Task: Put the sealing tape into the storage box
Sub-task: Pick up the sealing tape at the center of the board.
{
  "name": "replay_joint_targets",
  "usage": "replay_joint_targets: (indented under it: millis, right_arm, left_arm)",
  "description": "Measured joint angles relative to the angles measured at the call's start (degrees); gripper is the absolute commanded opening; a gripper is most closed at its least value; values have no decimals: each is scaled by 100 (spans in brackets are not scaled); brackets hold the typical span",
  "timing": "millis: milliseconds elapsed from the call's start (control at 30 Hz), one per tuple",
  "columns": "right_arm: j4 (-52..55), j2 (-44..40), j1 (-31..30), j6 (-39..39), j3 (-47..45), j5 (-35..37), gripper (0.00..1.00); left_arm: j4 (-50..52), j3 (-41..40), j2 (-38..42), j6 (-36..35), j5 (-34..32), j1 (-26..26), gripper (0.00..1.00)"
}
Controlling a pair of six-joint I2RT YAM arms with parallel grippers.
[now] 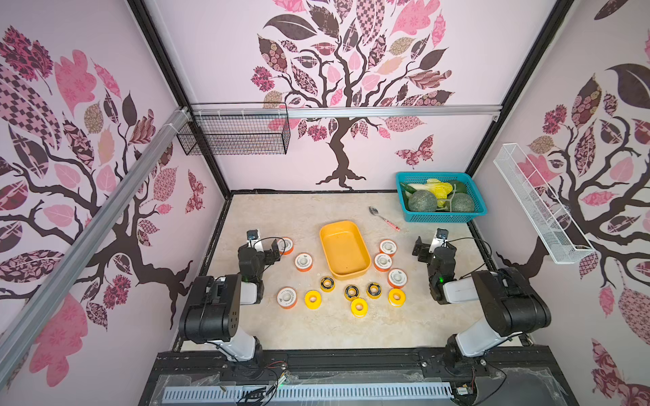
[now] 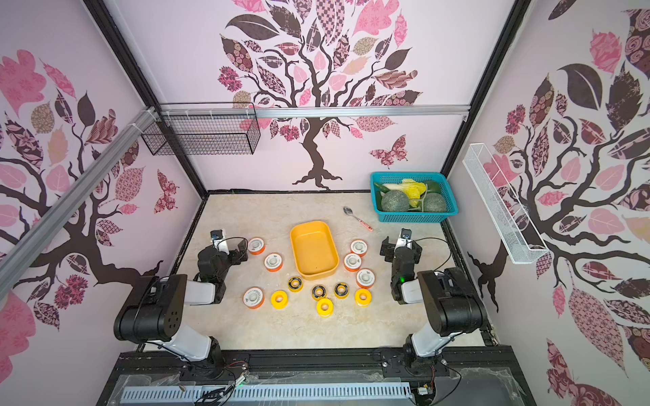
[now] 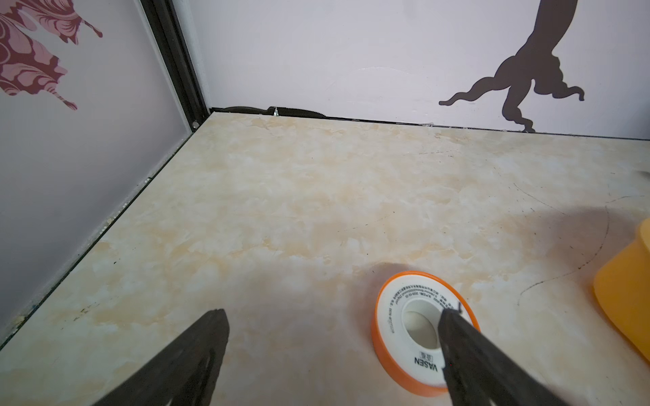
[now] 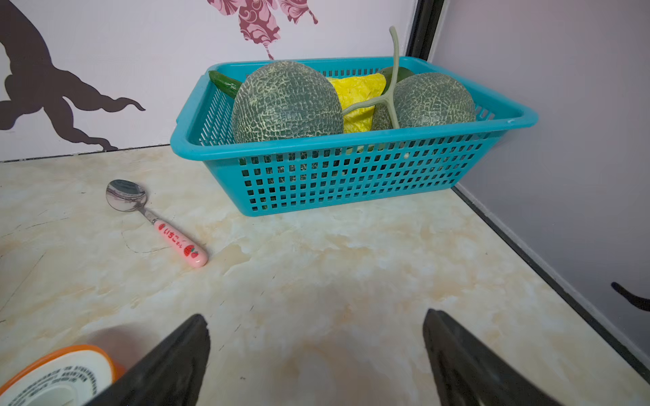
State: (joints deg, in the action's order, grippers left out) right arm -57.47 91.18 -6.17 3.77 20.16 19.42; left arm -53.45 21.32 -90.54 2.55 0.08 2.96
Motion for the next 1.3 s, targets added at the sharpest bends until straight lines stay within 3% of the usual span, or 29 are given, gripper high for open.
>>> replay_joint_targets:
  millis: [1033,1300]
  right_arm:
    - [0,0,0,0,0,7,99]
    - [48,-17,0,-26,0,94,99]
  left_arm:
    - [-31,-13,7,55,-170,0,98]
    - [813,90,848,225,-741,4,98]
